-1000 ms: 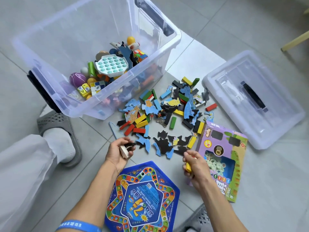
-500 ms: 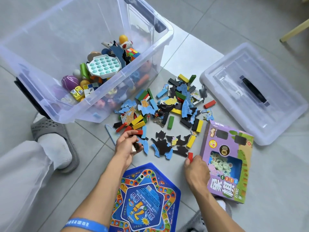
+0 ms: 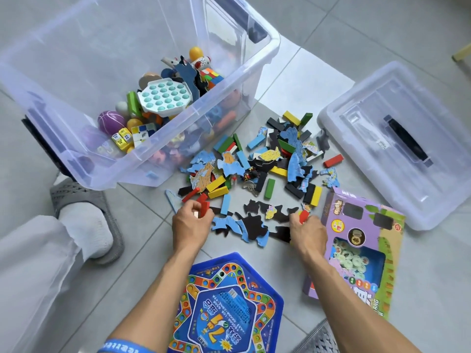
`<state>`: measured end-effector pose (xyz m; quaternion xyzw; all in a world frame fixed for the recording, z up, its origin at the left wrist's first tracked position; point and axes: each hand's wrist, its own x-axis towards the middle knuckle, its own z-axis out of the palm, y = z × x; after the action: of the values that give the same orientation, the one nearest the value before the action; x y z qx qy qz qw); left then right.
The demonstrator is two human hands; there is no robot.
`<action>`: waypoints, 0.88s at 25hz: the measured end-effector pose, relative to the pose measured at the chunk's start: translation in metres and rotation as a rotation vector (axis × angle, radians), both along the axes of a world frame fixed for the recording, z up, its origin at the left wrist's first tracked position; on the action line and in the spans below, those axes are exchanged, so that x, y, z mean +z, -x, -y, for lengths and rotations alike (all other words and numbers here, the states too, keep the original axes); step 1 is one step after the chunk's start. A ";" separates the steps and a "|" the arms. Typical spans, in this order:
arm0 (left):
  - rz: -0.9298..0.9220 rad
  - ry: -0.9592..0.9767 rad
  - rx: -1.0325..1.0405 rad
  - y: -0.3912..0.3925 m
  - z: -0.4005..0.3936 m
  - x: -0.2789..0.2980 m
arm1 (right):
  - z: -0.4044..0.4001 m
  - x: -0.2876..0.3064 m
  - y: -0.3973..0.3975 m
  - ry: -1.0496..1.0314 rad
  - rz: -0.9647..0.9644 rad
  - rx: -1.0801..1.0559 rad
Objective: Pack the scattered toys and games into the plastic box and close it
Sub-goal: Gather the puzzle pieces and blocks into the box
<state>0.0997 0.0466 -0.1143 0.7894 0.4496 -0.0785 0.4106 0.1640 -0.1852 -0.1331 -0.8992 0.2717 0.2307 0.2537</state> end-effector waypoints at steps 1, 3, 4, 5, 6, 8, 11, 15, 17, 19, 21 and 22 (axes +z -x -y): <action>0.040 0.118 0.173 0.003 0.000 0.002 | 0.001 0.002 0.001 -0.117 0.020 -0.051; 0.090 0.284 0.425 0.011 -0.001 0.004 | 0.003 0.014 0.006 -0.565 0.017 -0.308; 0.113 0.342 0.497 0.015 -0.003 0.005 | 0.003 0.021 0.010 -0.817 -0.022 -0.428; 0.137 0.402 0.553 0.017 -0.006 0.006 | 0.004 0.028 0.014 -1.041 -0.074 -0.501; 0.162 0.472 0.598 0.016 -0.009 0.008 | 0.003 0.035 0.017 -1.211 -0.129 -0.518; 0.184 0.556 0.618 0.011 -0.015 0.010 | -0.002 0.046 0.015 -1.434 -0.227 -0.474; 0.177 0.572 0.535 0.000 -0.019 0.015 | -0.014 0.054 0.000 -1.528 -0.265 -0.378; 0.097 0.474 0.387 -0.008 -0.015 0.011 | -0.019 0.053 -0.022 -1.403 -0.268 -0.406; 0.026 0.247 0.208 -0.009 -0.012 0.005 | -0.014 0.047 -0.021 -1.279 -0.285 -0.438; -0.033 -0.002 -0.030 -0.010 -0.011 0.000 | -0.006 0.039 -0.010 -1.053 -0.299 -0.479; -0.069 -0.132 -0.184 -0.011 -0.009 -0.005 | 0.002 0.033 0.001 -0.863 -0.275 -0.516; -0.072 -0.171 -0.213 -0.011 -0.008 -0.005 | 0.004 0.032 0.002 -0.788 -0.254 -0.524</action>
<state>0.1110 0.0544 -0.1193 0.8614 0.3826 -0.1113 0.3148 0.1616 -0.1896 -0.1009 -0.6009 0.4096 0.3521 0.5891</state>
